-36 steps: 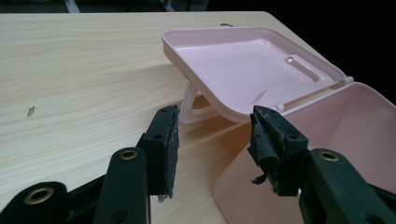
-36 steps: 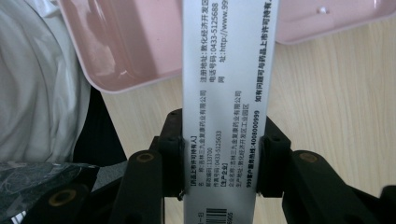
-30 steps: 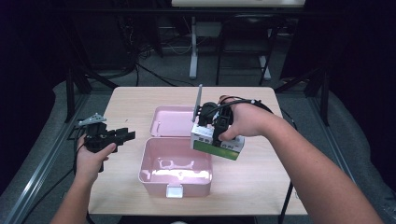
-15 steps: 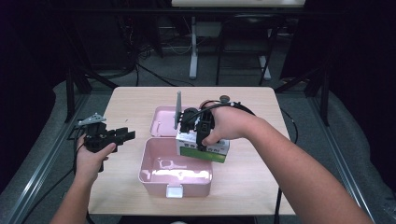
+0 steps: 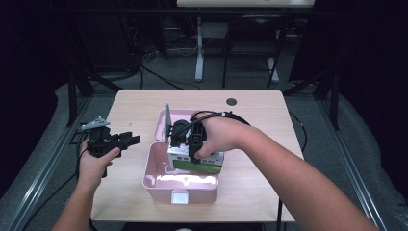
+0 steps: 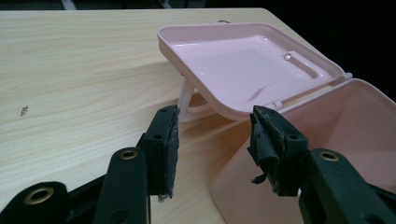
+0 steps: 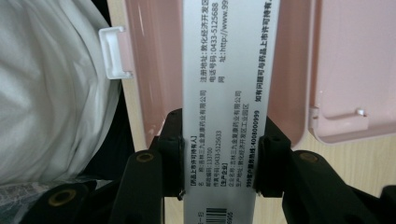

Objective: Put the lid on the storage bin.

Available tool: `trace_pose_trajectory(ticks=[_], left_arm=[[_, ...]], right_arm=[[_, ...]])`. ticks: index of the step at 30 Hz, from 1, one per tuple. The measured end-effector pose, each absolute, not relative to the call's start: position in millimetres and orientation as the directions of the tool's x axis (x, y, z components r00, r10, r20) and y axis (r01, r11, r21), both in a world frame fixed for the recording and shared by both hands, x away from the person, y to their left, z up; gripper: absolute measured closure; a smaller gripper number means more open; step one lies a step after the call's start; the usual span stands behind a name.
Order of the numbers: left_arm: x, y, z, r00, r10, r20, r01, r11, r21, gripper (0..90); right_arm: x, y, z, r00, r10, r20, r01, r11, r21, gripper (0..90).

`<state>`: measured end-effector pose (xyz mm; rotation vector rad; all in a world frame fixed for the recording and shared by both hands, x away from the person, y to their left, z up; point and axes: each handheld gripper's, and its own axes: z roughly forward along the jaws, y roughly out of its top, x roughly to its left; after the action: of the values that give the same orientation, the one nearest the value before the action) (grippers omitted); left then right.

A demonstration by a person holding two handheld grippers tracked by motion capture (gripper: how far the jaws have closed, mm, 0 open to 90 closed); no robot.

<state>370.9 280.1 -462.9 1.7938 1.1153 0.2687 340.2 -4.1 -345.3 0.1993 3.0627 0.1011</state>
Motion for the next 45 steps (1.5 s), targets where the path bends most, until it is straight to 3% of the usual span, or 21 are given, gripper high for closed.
trace_pose_trajectory(ticks=[45], left_arm=[[372,271,-468,0.582,0.767,-0.269,0.574,-0.153,0.805,53.9]], right_arm=[[327,12,-422,-0.995,0.101,0.008,0.102,0.994,0.031,61.3]])
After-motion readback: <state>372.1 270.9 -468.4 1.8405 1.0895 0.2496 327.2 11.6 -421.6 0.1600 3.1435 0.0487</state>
